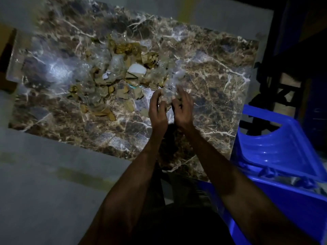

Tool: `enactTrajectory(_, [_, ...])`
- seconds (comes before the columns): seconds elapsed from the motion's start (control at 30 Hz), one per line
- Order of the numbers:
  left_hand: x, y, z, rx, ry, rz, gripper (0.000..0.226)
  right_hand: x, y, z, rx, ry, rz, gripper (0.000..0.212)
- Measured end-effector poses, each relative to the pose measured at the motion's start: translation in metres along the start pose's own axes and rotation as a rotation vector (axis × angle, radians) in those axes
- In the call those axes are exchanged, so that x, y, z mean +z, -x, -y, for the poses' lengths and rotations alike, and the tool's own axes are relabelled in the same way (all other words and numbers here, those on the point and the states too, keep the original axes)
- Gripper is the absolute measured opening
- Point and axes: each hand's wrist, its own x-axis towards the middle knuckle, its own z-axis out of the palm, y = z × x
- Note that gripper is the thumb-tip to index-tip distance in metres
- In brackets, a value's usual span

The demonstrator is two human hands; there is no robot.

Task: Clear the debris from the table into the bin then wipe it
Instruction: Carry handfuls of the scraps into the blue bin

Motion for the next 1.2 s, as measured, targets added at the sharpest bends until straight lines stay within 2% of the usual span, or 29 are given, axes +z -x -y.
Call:
enactTrajectory(0.1, [0.011, 0.001, -0.004, -0.023, 0.074, -0.020, 0.041, 0.008, 0.008, 0.006, 0.011, -0.055, 0.002, 0.044])
enactTrajectory(0.2, [0.014, 0.009, -0.013, -0.045, 0.014, -0.035, 0.040, 0.014, 0.025, 0.014, 0.132, -0.264, 0.026, 0.040])
enactTrajectory(0.3, [0.010, 0.019, -0.013, -0.137, 0.165, -0.070, 0.043, 0.016, 0.039, 0.025, 0.228, -0.436, -0.003, 0.034])
enactTrajectory(0.4, [0.003, 0.027, -0.008, -0.212, 0.261, -0.144, 0.032, 0.015, 0.052, 0.041, 0.273, -0.475, -0.046, 0.026])
enactTrajectory(0.6, [-0.017, 0.051, -0.039, -0.224, 0.327, -0.224, 0.009, 0.006, 0.067, 0.076, 0.366, -0.509, -0.045, 0.014])
enactTrajectory(0.7, [-0.026, 0.058, -0.051, -0.263, 0.400, -0.186, 0.008, 0.002, 0.075, 0.090, 0.370, -0.550, -0.065, 0.004])
enactTrajectory(0.8, [-0.036, 0.060, -0.063, -0.299, 0.452, -0.150, 0.010, 0.000, 0.080, 0.107, 0.320, -0.564, -0.134, 0.025])
enactTrajectory(0.9, [-0.050, 0.062, -0.070, -0.283, 0.408, -0.121, 0.022, 0.004, 0.084, 0.122, 0.251, -0.585, -0.116, 0.041])
enactTrajectory(1.0, [-0.064, 0.065, -0.078, -0.262, 0.377, -0.006, 0.020, 0.011, 0.092, 0.137, 0.192, -0.522, -0.113, 0.028])
enactTrajectory(1.13, [-0.083, 0.069, -0.095, -0.227, 0.390, -0.040, 0.012, 0.021, 0.108, 0.159, 0.214, -0.534, -0.208, 0.014])
enactTrajectory(1.2, [-0.090, 0.072, -0.098, -0.200, 0.395, 0.002, 0.009, 0.026, 0.112, 0.162, 0.207, -0.520, -0.269, 0.011])
